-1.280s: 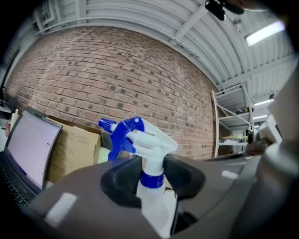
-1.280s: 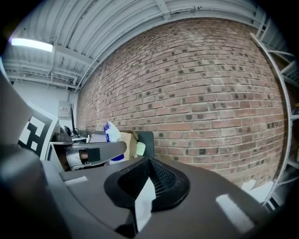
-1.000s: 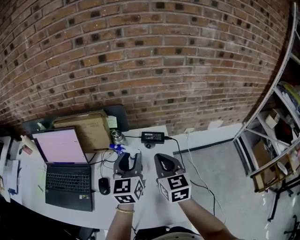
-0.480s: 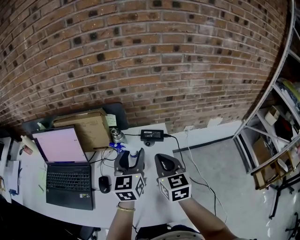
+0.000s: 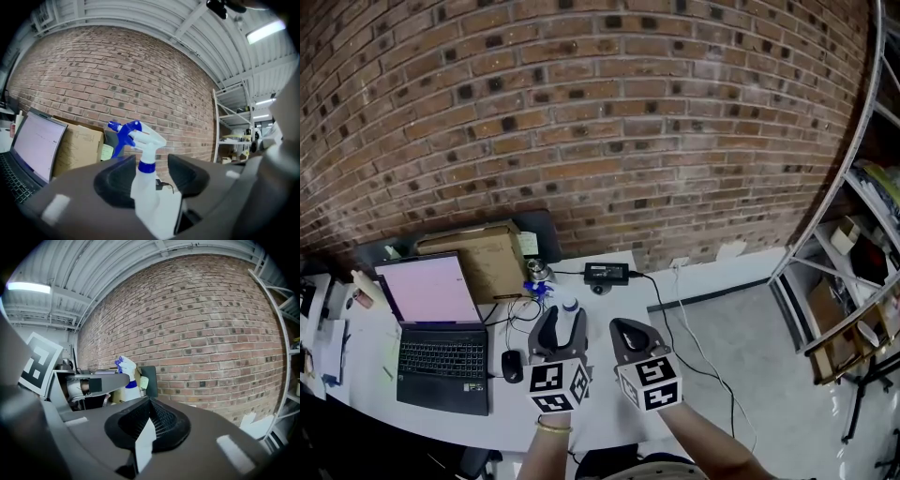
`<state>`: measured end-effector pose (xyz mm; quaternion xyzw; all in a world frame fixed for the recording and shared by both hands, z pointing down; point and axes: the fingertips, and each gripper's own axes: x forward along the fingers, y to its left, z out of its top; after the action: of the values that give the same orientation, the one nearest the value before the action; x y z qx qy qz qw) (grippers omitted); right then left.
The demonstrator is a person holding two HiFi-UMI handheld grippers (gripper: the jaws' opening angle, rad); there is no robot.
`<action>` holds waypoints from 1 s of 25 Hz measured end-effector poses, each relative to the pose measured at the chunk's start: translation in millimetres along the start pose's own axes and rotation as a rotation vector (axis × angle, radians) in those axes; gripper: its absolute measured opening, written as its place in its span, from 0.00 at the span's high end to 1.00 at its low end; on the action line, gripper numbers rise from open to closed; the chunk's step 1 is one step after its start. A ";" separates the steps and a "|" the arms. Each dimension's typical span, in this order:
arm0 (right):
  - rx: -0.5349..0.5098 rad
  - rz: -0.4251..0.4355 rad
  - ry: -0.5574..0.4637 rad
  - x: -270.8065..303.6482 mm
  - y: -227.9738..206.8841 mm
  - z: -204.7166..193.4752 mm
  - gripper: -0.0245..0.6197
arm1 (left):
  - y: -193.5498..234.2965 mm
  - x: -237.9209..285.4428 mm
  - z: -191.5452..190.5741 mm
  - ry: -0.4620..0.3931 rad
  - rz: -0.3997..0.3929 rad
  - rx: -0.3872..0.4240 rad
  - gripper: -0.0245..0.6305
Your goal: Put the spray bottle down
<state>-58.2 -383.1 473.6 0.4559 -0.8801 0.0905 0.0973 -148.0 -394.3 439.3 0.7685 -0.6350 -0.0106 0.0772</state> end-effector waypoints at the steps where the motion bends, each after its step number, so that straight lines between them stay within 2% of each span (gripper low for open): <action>1: 0.001 0.004 -0.003 -3.9 2.6 -0.5 0.96 | -3.4 -6.5 -0.5 0.000 0.001 -0.010 0.65; 3: 0.003 0.011 -0.014 -13.1 7.6 -0.5 0.96 | -10.8 -20.2 -2.6 0.007 0.007 -0.023 0.67; 6: 0.009 0.018 -0.037 -31.1 12.7 0.1 0.96 | -23.5 -43.1 -6.9 0.016 0.021 -0.023 0.75; 9: 0.006 0.032 -0.047 -52.7 16.9 0.1 0.96 | -30.9 -66.1 -11.3 0.020 0.066 -0.039 0.90; 11: -0.003 0.043 -0.053 -69.0 20.9 -0.5 0.96 | -34.7 -80.9 -14.5 0.023 0.089 -0.056 0.95; 14: -0.016 0.049 -0.063 -91.9 26.0 -3.1 0.96 | -43.9 -100.6 -20.9 0.040 0.090 -0.085 0.95; 21: -0.020 0.057 -0.071 -126.3 37.6 -16.6 0.96 | -61.5 -139.7 -38.7 0.072 0.102 -0.074 0.95; 25: -0.047 0.058 -0.064 -136.8 43.1 -19.0 0.96 | -67.2 -150.0 -37.4 0.061 0.105 -0.067 0.95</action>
<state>-14.5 -246.6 454.2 0.4304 -0.8975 0.0577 0.0771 -107.2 -231.5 455.1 0.7311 -0.6711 -0.0045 0.1225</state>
